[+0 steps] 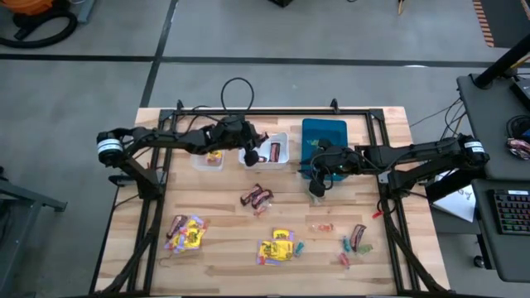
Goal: Sort candy
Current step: Put the brown chocolate into the white bin
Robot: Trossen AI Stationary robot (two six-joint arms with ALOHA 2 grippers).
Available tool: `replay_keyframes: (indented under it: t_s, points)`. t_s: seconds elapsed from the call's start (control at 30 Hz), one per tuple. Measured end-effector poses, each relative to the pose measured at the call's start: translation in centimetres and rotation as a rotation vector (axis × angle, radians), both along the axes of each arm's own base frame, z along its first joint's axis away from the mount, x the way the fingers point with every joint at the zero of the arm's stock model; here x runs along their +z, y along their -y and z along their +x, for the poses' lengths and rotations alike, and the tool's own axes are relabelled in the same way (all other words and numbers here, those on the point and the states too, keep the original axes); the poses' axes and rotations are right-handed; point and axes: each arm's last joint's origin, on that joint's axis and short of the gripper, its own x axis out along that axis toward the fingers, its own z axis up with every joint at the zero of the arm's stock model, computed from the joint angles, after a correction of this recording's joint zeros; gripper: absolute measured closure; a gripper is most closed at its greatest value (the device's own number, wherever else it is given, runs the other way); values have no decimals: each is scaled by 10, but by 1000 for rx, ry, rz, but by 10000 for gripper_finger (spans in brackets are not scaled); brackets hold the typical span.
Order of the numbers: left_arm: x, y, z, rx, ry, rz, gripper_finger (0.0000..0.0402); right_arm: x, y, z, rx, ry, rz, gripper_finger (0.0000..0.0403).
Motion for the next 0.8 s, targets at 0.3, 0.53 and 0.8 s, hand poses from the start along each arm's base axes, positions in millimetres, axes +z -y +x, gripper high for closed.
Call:
replay_keyframes:
  t_s: [0.3,0.53,0.8]
  points:
    - [-8,2,-4,3,-28,-45,379,-1,1,0,-75,11,39,282]
    - [-11,3,-5,19,-51,-81,373,-2,1,-1,-110,13,81,282]
    - [-13,3,-7,29,-76,-105,315,-2,1,-1,-110,12,81,282]
